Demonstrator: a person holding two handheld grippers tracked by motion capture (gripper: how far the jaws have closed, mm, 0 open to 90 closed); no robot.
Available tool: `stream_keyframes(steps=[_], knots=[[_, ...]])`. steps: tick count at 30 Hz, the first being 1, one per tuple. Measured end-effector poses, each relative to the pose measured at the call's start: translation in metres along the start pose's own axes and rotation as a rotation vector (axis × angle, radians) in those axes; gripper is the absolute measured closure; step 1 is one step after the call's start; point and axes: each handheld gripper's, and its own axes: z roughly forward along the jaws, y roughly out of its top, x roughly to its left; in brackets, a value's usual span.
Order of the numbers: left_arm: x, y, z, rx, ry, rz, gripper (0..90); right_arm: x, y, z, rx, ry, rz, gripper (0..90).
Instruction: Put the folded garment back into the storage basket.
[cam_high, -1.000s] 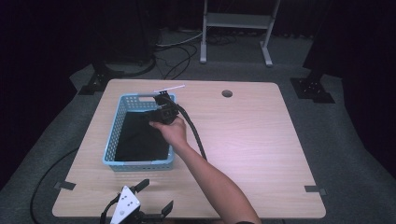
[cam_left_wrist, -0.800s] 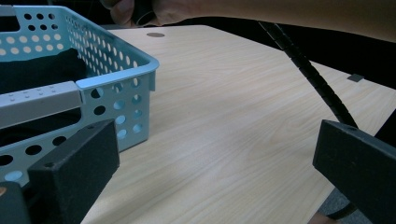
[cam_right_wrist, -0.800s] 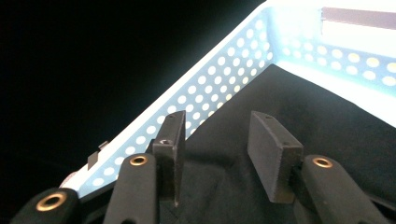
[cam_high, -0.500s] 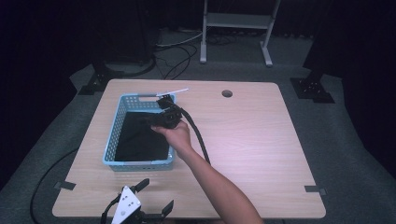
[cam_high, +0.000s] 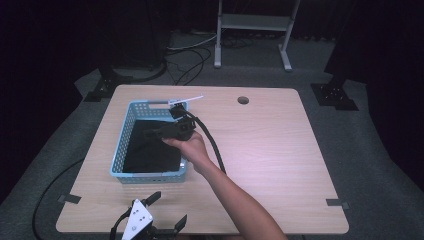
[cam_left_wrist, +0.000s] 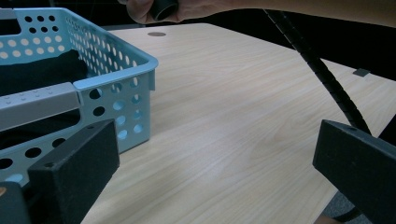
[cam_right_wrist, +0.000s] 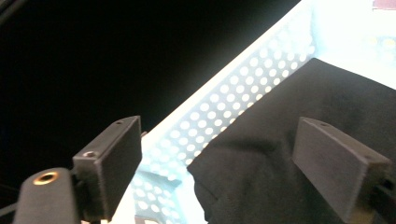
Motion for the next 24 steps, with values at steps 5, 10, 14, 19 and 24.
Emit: stream_keyframes(steps=[5, 10, 14, 19, 24], knots=[[0.0, -0.001, 0.0, 0.002, -0.001, -0.002, 0.0, 0.0, -0.002, -0.008, -0.014, 0.026, -0.008, 12.4], [0.001, -0.001, -0.002, 0.001, 0.001, 0.001, 0.0, -0.001, -0.005, -0.017, -0.02, 0.053, -0.004, 12.3], [0.002, -0.001, -0.002, 0.002, 0.007, -0.003, 0.0, -0.004, -0.009, -0.025, -0.035, 0.082, 0.004, 12.1], [0.001, -0.001, -0.002, 0.002, 0.012, -0.002, 0.0, -0.004, -0.014, -0.029, -0.021, 0.091, -0.006, 12.1], [0.001, -0.002, -0.002, 0.007, 0.012, 0.004, 0.0, -0.005, -0.018, -0.035, -0.031, 0.102, -0.004, 12.1]])
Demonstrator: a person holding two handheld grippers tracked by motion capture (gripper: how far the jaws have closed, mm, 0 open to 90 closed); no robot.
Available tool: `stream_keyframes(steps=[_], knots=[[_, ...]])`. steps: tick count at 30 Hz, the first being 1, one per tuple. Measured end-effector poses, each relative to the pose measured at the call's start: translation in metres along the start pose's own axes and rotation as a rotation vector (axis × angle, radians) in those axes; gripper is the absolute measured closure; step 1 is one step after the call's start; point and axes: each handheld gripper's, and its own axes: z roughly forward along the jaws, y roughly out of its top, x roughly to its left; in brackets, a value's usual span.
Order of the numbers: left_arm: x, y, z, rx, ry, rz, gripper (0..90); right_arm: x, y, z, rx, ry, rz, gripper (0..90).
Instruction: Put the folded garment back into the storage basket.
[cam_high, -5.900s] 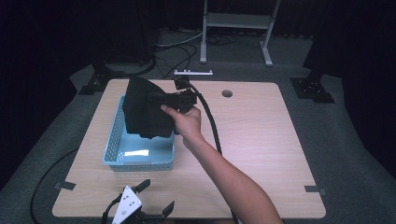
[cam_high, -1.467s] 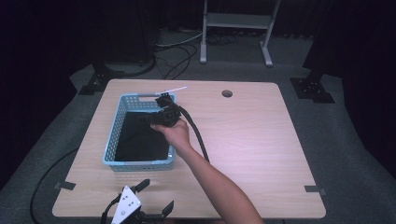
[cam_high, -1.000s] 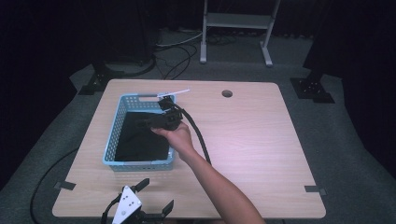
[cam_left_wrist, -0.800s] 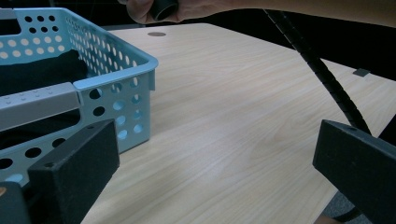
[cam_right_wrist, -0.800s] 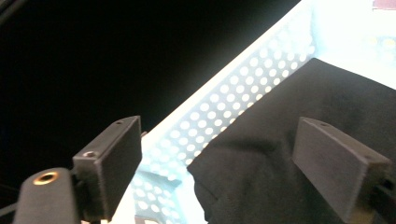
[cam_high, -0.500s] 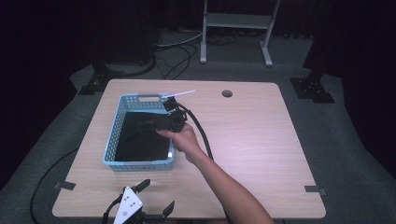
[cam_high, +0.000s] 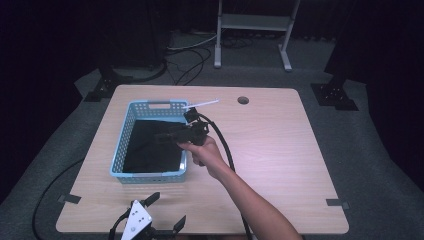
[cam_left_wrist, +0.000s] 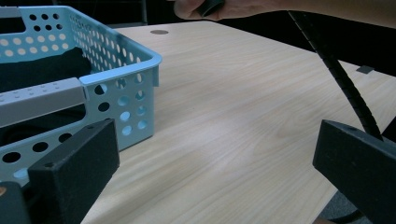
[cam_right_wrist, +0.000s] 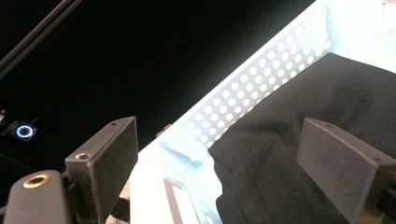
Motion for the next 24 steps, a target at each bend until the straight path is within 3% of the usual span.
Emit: stream_keyframes(steps=[24], knots=[[-0.002, 0.0, 0.0, -0.003, 0.006, 0.009, 0.0, 0.002, -0.01, -0.026, -0.047, -0.008, -0.015, 11.1]])
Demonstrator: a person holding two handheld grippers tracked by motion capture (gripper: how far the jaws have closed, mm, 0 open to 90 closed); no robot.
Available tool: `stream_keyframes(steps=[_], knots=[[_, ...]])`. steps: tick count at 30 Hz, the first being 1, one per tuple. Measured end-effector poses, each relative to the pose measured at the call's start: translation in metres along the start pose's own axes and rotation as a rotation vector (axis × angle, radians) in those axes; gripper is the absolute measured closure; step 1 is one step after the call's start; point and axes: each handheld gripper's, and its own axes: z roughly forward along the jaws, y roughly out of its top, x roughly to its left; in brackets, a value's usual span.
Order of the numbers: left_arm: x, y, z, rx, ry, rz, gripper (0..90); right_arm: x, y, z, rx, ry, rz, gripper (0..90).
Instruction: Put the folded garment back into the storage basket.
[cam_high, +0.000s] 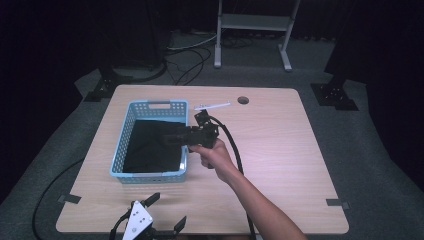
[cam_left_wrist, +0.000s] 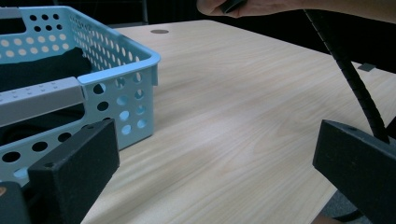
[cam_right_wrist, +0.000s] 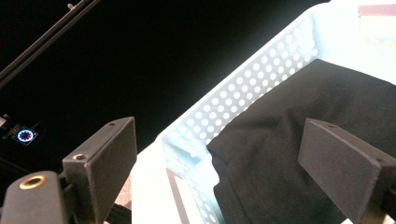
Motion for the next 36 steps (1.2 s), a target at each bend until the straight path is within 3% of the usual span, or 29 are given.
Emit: stream_keyframes(steps=[36], knots=[[0.0, -0.001, 0.0, 0.003, 0.007, 0.008, 0.0, -0.005, -0.009, -0.023, 0.0, -0.02, 0.0, 7.6]])
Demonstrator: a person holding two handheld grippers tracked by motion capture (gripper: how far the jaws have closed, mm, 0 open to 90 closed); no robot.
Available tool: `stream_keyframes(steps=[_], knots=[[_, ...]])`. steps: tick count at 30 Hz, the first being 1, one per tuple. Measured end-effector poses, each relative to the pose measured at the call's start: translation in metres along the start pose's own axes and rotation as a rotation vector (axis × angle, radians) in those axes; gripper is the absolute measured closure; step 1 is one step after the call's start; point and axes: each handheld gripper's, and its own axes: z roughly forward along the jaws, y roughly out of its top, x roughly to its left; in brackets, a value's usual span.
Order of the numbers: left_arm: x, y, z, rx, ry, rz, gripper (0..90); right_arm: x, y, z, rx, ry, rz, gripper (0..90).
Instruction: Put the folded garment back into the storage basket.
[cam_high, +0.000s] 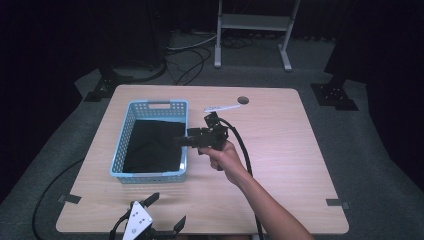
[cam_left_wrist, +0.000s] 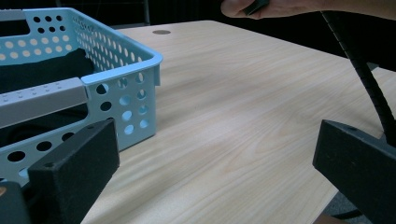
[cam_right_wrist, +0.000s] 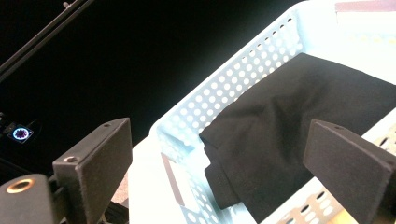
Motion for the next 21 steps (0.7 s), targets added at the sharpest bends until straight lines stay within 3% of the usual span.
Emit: stream_keyframes(steps=[21], knots=[[-0.002, -0.001, 0.002, 0.011, -0.003, 0.006, 0.0, -0.012, -0.014, -0.026, -0.016, -0.032, 0.021, 7.6]])
